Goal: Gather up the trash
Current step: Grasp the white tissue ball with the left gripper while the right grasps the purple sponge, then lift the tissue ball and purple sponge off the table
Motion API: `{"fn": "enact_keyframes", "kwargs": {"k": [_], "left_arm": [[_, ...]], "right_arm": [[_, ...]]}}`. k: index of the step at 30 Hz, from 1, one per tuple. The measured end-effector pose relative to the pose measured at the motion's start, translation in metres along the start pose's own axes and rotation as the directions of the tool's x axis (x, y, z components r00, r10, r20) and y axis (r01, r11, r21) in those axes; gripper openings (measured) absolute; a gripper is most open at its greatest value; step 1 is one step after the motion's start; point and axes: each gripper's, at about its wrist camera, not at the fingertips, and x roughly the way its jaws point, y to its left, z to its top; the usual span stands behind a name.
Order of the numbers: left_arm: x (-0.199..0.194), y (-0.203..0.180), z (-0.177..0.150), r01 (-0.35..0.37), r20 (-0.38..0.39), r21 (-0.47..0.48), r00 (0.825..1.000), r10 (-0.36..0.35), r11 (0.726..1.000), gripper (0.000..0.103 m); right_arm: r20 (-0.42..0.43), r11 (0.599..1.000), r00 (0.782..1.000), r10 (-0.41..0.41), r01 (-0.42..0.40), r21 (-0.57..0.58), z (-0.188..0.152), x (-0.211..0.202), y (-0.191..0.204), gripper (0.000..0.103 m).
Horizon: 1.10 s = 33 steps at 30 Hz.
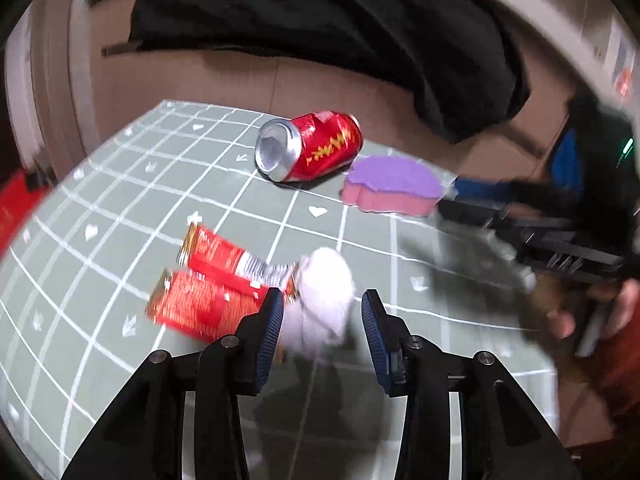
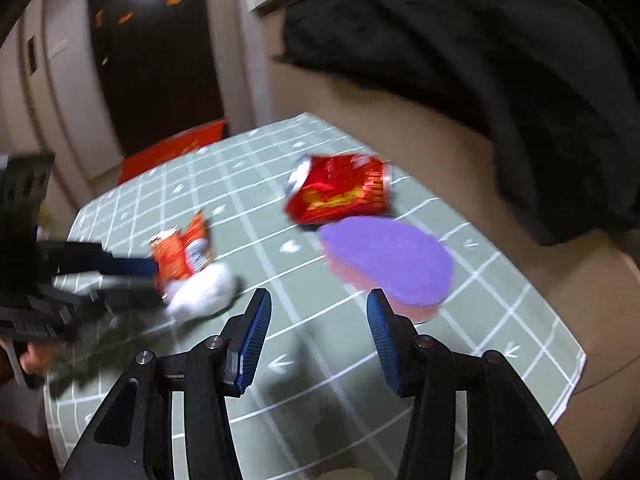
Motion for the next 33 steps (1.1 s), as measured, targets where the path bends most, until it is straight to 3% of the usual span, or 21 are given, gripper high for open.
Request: {"fn": "enact_keyframes", "kwargs": {"k": [2,4,11,15,18,22,26,29,33], "left_arm": [[0.016,-0.006,0.004,-0.042,-0.035,0.018,0.998,0.042,0.999,0.041],[0.024,-0.006,0.006,-0.033,-0.071,-0.004,0.997,0.032,0.999,0.015],[-0.012,-0.010,-0.019,0.079,-0.088,-0.059,0.993,-0.085,0.995,0.011],[-0.039,0.004,-0.037,0.101,-0.067,-0.156,0.991,-0.113,0.983,0.011],[-0.056,0.017,-0.048,0.105,-0.045,-0.222,0.992,-0.118,0.969,0.011],[-0.068,0.024,-0.057,0.126,-0.020,-0.251,0.991,-0.136,0.960,0.011],[-0.072,0.015,-0.068,0.163,-0.033,-0.216,0.984,-0.174,0.963,0.011],[-0.076,0.008,-0.075,0.158,-0.027,-0.179,0.986,-0.165,0.971,0.011],[-0.082,0.009,-0.080,0.153,-0.008,-0.157,0.988,-0.156,0.976,0.012]], "right_arm": [[0.027,0.999,0.999,-0.045,0.045,0.025,0.003,0.000,-0.011,0.047],[0.042,0.997,0.998,-0.056,0.054,0.054,0.010,0.004,-0.022,0.047],[0.043,0.977,0.999,-0.023,0.013,0.215,0.039,0.048,-0.076,0.048],[-0.031,0.941,0.989,0.143,-0.126,0.312,0.041,0.084,-0.102,0.049],[-0.035,0.937,0.982,0.186,-0.167,0.307,0.031,0.080,-0.091,0.049],[-0.077,0.959,0.972,0.222,-0.203,0.198,0.009,0.059,-0.049,0.050],[-0.123,0.959,0.954,0.273,-0.260,0.112,-0.017,0.028,-0.006,0.050],[-0.149,0.956,0.945,0.291,-0.282,0.079,-0.032,0.006,0.015,0.050],[-0.153,0.971,0.961,0.230,-0.236,-0.022,-0.041,-0.013,0.045,0.050]]}}
